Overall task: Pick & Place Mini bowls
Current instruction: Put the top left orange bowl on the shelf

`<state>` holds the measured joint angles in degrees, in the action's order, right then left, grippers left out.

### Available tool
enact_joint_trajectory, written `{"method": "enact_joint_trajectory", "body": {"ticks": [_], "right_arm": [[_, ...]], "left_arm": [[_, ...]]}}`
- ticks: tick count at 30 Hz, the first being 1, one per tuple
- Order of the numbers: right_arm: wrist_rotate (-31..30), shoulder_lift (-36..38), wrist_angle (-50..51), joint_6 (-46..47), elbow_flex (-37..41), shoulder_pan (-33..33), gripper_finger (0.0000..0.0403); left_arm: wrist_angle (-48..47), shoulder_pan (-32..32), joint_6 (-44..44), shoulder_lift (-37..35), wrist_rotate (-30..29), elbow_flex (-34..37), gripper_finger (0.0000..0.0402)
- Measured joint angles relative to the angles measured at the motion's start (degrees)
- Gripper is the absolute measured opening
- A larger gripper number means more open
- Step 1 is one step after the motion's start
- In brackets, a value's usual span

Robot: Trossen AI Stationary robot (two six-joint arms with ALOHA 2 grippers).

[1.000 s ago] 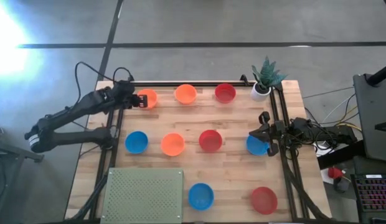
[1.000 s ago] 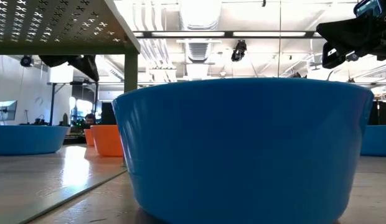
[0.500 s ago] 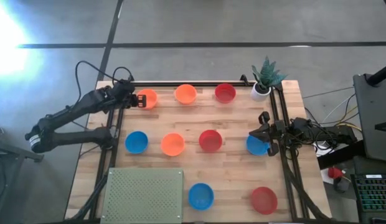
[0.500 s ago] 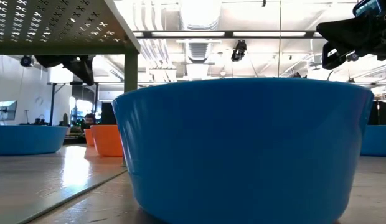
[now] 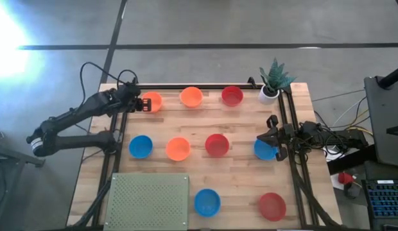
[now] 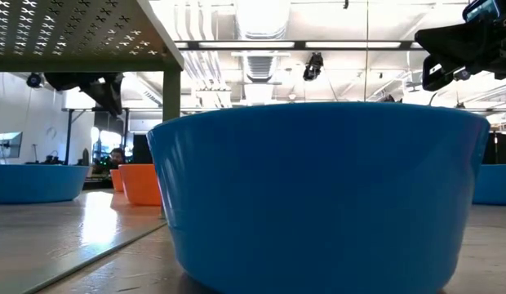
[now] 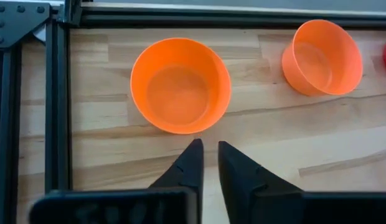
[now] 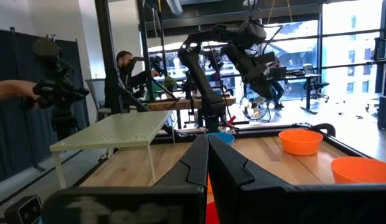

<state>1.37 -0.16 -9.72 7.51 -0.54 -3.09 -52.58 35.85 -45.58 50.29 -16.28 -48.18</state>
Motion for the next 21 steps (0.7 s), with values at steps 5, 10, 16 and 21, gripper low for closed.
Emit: {"method": "enact_joint_trajectory", "body": {"ticks": [5,10,16,21], "right_arm": [[0.0,0.0,0.0,0.0,0.0,0.0,0.0008],[0.0,0.0,0.0,0.0,0.0,0.0,0.0008],[0.0,0.0,0.0,0.0,0.0,0.0,0.0008],[0.0,0.0,0.0,0.0,0.0,0.0,0.0008]], "left_arm": [[0.0,0.3,0.0,2.3,0.1,0.0,0.0085],[-0.1,2.1,-0.7,5.5,-0.1,0.5,0.0096],[-0.2,6.6,-3.4,9.8,0.0,0.7,0.0096],[0.0,8.6,-7.4,14.1,0.6,0.7,0.0096]]}}
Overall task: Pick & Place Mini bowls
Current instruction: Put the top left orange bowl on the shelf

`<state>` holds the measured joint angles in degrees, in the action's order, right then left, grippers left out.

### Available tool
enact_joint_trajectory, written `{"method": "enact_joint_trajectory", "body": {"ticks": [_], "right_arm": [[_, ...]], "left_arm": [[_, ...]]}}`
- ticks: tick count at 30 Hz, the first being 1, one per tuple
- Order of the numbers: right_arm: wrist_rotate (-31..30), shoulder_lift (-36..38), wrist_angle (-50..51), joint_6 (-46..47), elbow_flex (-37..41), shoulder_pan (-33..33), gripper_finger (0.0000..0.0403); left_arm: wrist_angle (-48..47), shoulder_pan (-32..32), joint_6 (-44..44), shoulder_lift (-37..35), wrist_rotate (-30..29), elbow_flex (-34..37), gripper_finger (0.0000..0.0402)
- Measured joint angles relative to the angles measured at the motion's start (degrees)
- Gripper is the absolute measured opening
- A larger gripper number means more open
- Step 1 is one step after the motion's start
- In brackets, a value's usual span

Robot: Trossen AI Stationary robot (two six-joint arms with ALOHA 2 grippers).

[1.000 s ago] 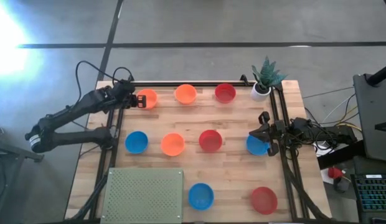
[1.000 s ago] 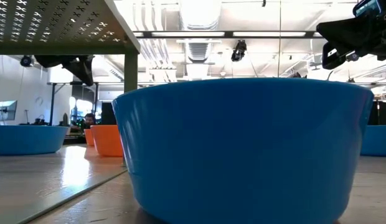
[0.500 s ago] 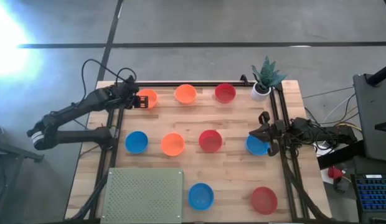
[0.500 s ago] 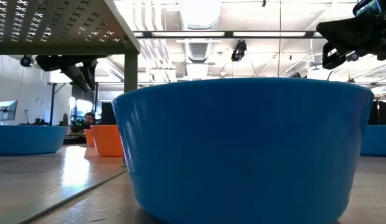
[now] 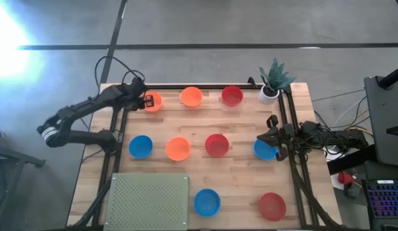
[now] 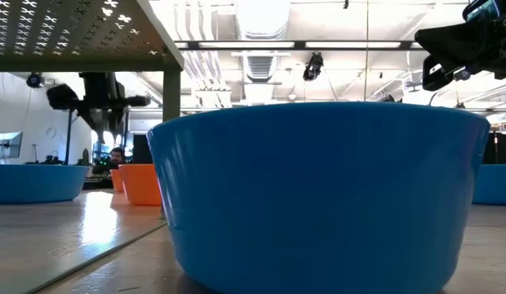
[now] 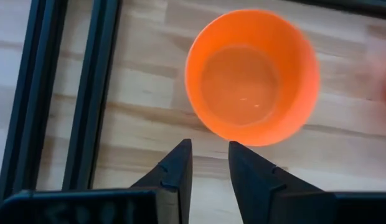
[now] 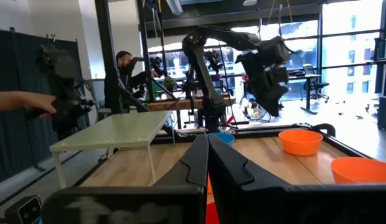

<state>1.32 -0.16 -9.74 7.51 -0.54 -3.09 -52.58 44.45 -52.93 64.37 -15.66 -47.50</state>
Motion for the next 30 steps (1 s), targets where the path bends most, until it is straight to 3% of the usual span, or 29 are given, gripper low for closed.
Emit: {"method": "enact_joint_trajectory", "body": {"ticks": [5,13,18,24,30], "right_arm": [[0.0,0.0,0.0,0.0,0.0,0.0,0.0008],[0.0,0.0,0.0,0.0,0.0,0.0,0.0008],[0.0,0.0,0.0,0.0,0.0,0.0,0.0008],[0.0,0.0,0.0,-0.2,0.0,0.0,0.0008],[0.0,0.0,0.0,-0.2,0.0,0.0,0.0008]], "left_arm": [[0.8,0.1,-1.9,3.8,-0.1,0.1,0.0097],[9.7,0.2,-8.0,6.6,-0.7,4.2,0.0097],[10.7,0.2,-12.7,6.4,-0.7,7.4,0.0097],[17.5,0.2,-13.1,5.1,-0.6,10.3,0.0097],[18.1,0.2,-13.2,3.6,0.7,10.0,0.0097]]}}
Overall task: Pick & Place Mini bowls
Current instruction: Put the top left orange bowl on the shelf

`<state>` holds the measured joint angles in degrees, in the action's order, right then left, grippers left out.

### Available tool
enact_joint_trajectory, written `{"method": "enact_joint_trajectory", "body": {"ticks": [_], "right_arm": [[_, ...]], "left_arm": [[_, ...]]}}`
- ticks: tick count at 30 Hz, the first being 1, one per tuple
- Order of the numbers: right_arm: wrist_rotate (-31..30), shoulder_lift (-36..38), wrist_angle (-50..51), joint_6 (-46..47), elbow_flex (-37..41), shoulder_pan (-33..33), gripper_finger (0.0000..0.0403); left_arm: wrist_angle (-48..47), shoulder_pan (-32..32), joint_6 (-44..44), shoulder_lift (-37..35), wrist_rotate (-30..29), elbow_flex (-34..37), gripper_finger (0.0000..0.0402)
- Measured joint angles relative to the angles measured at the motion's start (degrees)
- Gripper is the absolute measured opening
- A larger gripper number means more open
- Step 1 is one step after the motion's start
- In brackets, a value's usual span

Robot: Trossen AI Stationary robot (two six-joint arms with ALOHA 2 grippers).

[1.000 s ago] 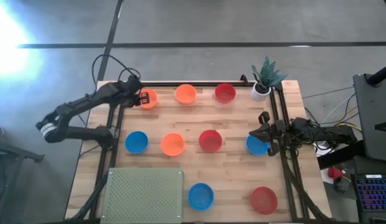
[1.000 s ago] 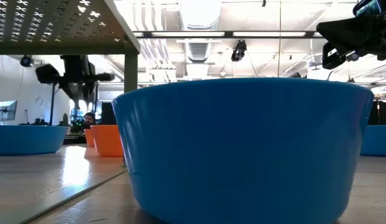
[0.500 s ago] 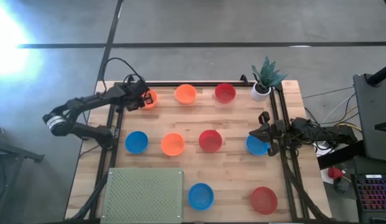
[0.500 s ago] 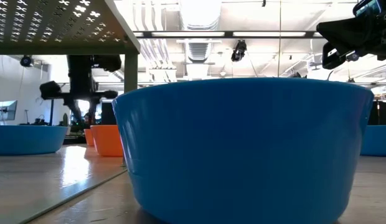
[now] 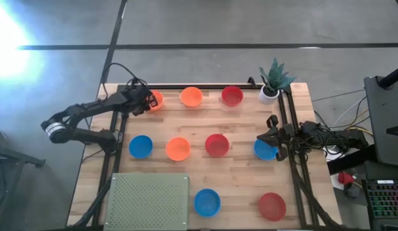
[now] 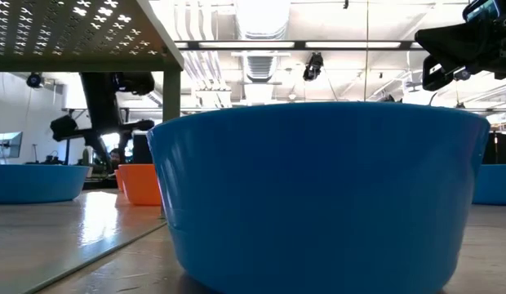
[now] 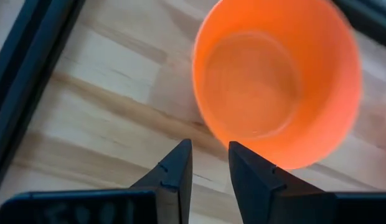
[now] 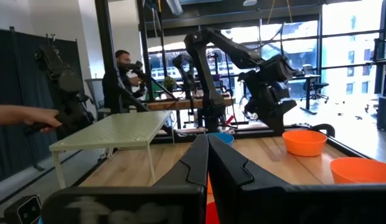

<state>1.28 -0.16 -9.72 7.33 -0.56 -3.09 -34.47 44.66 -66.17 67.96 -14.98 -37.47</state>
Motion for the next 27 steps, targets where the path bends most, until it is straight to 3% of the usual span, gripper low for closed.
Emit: {"method": "enact_joint_trajectory", "body": {"ticks": [6,27], "right_arm": [[0.0,0.0,0.0,-0.4,0.0,0.0,0.0008],[-1.5,0.0,0.0,-3.0,0.0,0.0,0.0008]], "left_arm": [[0.4,0.2,0.9,-2.4,-3.1,-0.6,0.0097],[7.0,0.4,0.3,-1.3,-4.5,3.6,0.0097]]}}
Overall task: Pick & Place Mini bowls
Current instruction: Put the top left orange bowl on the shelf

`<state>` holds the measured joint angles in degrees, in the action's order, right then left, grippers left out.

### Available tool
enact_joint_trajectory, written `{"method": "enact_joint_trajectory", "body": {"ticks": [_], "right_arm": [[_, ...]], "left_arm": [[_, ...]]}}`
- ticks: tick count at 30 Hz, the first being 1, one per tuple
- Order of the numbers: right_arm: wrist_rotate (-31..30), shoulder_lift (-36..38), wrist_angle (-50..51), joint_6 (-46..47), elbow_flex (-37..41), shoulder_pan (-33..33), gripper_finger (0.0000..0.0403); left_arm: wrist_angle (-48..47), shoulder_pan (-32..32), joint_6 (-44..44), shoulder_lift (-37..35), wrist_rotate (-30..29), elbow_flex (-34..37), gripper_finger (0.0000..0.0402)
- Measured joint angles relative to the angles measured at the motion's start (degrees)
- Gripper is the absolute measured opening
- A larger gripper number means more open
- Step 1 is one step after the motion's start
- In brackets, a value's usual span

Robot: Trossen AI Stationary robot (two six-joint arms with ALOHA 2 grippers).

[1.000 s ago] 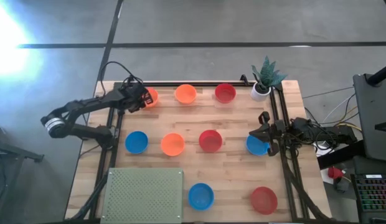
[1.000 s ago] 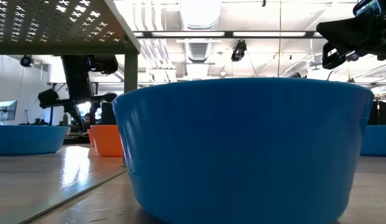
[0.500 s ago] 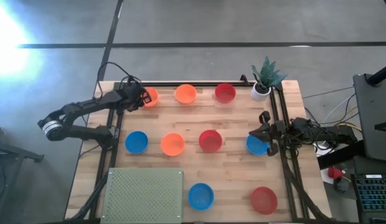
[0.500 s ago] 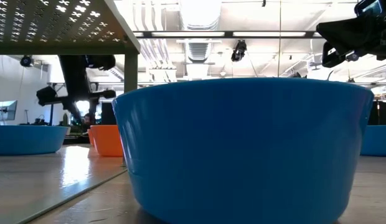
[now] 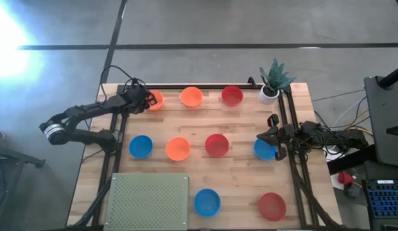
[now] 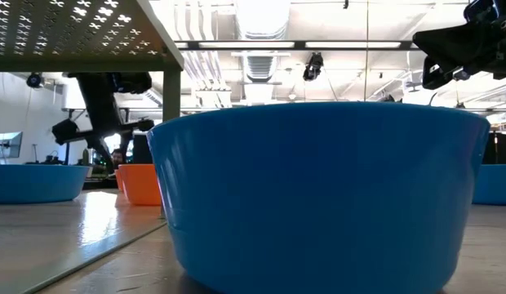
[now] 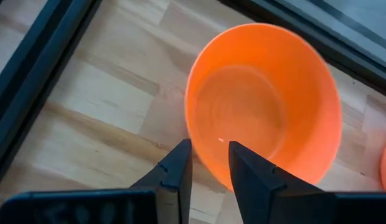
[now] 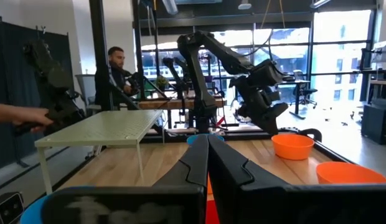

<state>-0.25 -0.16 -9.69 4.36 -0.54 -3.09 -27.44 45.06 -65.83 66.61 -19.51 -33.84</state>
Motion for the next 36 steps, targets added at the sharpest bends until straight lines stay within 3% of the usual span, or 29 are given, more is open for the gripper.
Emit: {"method": "enact_joint_trajectory", "body": {"ticks": [11,21,25,30,36], "right_arm": [[0.0,0.0,0.0,0.0,0.0,0.0,0.0008],[0.0,0.0,0.0,0.0,0.0,0.0,0.0008],[0.0,0.0,0.0,-0.1,0.0,0.0,0.0008],[0.0,0.0,0.0,-0.1,0.0,0.0,0.0008],[0.0,0.0,0.0,0.0,0.0,0.0,0.0008]], "left_arm": [[10.3,0.0,-0.3,0.0,0.2,5.9,0.0097],[10.7,0.0,-2.3,0.0,0.2,8.1,0.0095],[10.8,0.0,-2.3,0.0,0.1,8.2,0.0072],[11.1,0.0,-2.5,0.0,0.2,8.5,0.0011],[11.3,0.0,-2.2,-0.2,0.6,8.4,0.0003]]}}
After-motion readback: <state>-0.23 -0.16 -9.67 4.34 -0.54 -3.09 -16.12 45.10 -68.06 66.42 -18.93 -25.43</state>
